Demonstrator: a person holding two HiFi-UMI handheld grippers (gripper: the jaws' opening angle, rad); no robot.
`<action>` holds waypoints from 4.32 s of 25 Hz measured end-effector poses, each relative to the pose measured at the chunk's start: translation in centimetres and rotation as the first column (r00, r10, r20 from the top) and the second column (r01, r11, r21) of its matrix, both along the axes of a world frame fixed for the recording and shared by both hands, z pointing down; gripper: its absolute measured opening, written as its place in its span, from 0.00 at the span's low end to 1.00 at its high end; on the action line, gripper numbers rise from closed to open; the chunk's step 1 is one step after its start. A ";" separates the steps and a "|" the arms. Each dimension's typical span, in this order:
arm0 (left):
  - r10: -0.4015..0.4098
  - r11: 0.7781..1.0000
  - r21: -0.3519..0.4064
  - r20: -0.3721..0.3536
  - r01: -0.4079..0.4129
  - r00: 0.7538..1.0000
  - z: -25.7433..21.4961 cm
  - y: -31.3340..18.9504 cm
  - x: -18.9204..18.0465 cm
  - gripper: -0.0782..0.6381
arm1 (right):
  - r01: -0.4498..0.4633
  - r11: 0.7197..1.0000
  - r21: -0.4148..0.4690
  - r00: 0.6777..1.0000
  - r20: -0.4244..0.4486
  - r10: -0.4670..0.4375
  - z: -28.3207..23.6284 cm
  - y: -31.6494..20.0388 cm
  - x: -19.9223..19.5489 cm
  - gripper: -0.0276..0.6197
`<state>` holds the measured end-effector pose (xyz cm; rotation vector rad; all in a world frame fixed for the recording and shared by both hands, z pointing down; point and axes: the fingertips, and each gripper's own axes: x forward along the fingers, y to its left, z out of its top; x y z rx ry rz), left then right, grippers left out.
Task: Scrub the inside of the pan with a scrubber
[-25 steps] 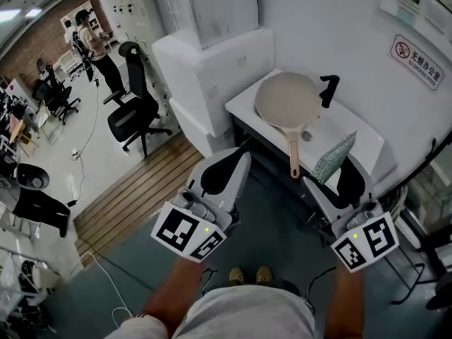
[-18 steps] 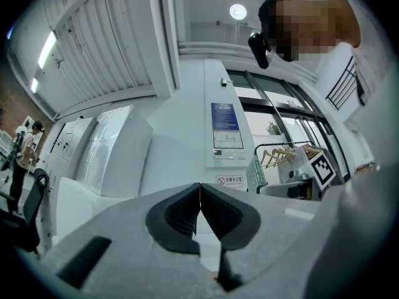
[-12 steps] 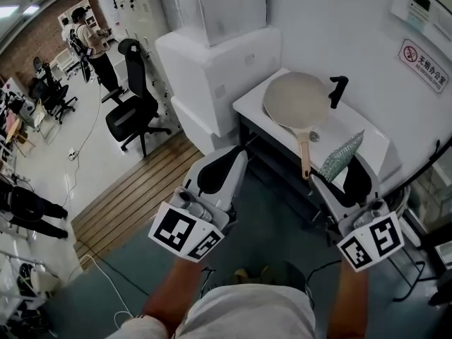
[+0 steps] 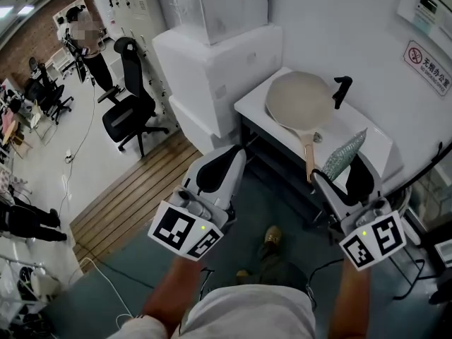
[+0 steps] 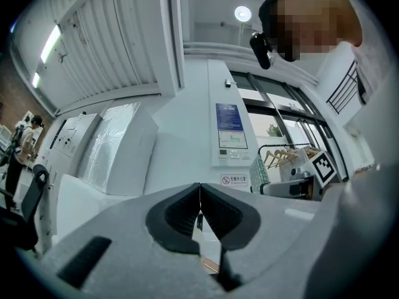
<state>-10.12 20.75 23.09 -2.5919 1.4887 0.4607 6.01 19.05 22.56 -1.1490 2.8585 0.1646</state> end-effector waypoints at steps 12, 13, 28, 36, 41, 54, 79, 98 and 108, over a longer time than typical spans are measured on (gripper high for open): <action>-0.010 1.000 -0.023 0.028 0.011 1.000 1.0 -7.8 0.1 0.13 | 0.015 1.000 -0.013 1.000 0.002 -0.015 1.0 -8.0 0.0 0.59; -0.011 1.000 -0.025 0.032 0.012 0.999 1.0 -8.7 0.3 0.13 | 0.016 1.000 -0.013 1.000 0.003 -0.016 1.1 -9.0 0.1 0.59; -0.056 0.998 -0.038 0.055 0.058 0.997 0.9 -25.8 1.6 0.13 | 0.047 0.999 -0.018 0.998 -0.042 -0.047 1.0 -26.0 1.2 0.59; -0.077 0.993 -0.086 0.079 0.084 0.994 1.7 -31.5 2.1 0.13 | 0.063 0.997 -0.038 0.996 -0.068 -0.065 1.0 -31.8 0.9 0.59; -0.069 0.987 -0.136 0.107 0.084 0.992 2.9 -34.4 2.0 0.13 | 0.033 0.997 -0.063 0.994 -0.105 -0.039 1.7 -34.7 0.6 0.59; 0.037 0.968 -0.251 0.183 0.010 0.982 7.2 -42.7 0.6 0.13 | -0.105 0.988 -0.111 0.980 -0.183 0.083 4.1 -40.7 -1.8 0.59; 0.248 0.737 -0.675 0.285 0.010 0.926 22.9 -51.1 2.9 0.32 | -0.347 0.874 -0.340 0.807 -0.584 0.093 19.3 -48.6 -3.7 0.59; 0.313 0.598 -0.799 0.304 0.062 0.900 30.0 -51.9 3.2 0.30 | -0.356 0.816 -0.455 0.673 -0.731 -0.113 29.7 -49.9 -6.3 0.59; 0.309 0.599 -0.799 0.294 0.055 0.905 30.4 -51.9 3.5 0.20 | -0.390 0.800 -0.457 0.627 -0.768 -0.133 31.9 -50.3 -6.0 0.59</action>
